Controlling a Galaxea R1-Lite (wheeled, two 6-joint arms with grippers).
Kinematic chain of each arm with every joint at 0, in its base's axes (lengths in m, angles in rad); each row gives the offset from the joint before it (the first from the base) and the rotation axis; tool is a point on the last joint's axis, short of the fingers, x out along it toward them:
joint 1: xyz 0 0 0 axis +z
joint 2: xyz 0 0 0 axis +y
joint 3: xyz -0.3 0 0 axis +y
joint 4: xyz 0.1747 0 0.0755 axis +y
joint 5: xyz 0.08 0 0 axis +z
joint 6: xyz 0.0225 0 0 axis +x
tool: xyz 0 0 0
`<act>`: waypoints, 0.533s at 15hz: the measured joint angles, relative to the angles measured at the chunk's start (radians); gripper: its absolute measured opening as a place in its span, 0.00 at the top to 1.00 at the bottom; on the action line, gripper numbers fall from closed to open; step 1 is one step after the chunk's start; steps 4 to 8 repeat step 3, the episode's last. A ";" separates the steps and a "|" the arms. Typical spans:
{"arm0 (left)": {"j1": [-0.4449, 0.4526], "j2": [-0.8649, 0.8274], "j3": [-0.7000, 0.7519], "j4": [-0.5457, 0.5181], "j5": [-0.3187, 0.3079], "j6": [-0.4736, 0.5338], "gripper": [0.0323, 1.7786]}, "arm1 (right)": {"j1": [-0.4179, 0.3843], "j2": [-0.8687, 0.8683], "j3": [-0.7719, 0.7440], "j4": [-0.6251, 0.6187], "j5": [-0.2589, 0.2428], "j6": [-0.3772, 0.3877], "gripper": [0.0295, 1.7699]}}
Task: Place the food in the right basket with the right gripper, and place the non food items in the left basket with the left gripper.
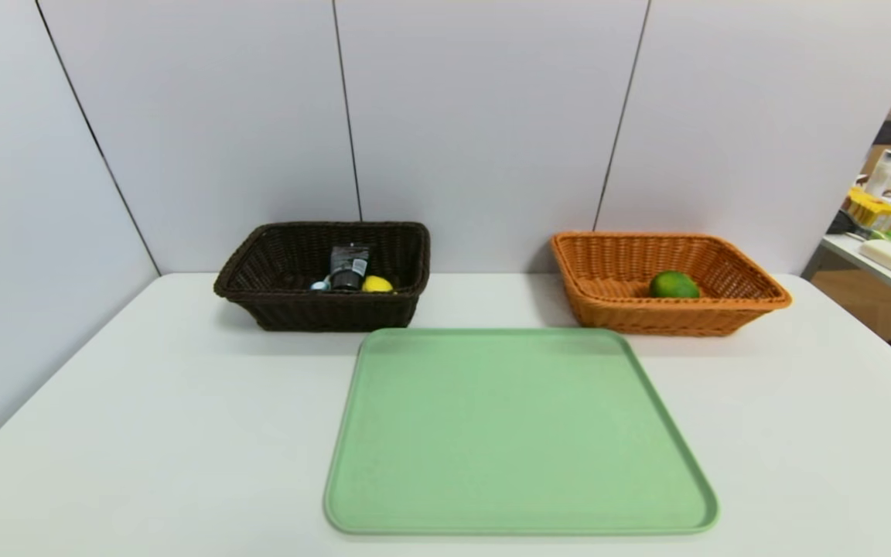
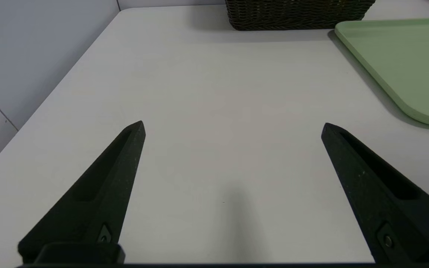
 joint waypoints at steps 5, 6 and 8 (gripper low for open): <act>0.000 0.000 0.000 0.000 0.000 0.000 0.05 | 0.000 0.000 0.001 -0.001 0.001 0.001 0.04; 0.000 0.000 0.000 0.000 0.000 0.000 0.05 | 0.000 0.000 0.001 -0.001 0.001 0.001 0.04; 0.000 0.000 0.000 0.000 0.000 0.000 0.05 | 0.000 0.000 0.001 -0.001 0.001 0.001 0.04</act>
